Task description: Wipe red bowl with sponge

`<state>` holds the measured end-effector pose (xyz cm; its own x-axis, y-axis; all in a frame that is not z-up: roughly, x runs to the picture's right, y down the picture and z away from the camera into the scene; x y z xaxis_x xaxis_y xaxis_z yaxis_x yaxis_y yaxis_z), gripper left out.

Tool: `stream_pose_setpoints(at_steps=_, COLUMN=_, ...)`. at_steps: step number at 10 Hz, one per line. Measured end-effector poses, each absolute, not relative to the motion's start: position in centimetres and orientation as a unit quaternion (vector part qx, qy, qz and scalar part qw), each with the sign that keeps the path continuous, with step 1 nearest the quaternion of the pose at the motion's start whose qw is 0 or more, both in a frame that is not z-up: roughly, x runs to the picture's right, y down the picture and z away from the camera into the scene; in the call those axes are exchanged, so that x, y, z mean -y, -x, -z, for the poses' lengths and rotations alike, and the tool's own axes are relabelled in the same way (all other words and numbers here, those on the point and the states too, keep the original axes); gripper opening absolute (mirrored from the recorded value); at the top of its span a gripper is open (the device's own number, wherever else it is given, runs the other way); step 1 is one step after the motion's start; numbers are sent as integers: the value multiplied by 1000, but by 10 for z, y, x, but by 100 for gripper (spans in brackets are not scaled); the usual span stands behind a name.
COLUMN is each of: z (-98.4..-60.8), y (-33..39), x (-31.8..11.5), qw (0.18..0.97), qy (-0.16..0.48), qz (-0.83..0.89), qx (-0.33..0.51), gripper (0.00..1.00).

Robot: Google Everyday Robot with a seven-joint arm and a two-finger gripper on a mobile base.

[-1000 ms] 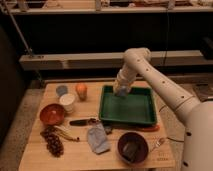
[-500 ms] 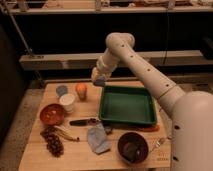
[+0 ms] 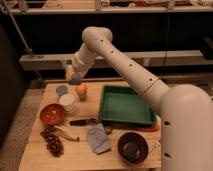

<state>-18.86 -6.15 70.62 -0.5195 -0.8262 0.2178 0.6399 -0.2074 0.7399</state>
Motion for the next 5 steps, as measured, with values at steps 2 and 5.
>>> stream_pose_setpoints(at_steps=2, z=-682, y=234, x=33, qw=431, qy=-131, qz=783, qx=429, gripper=0)
stream_pose_setpoints(at_steps=5, z=-650, y=295, x=-44, qw=351, qy=-134, qz=805, qx=458, gripper=0)
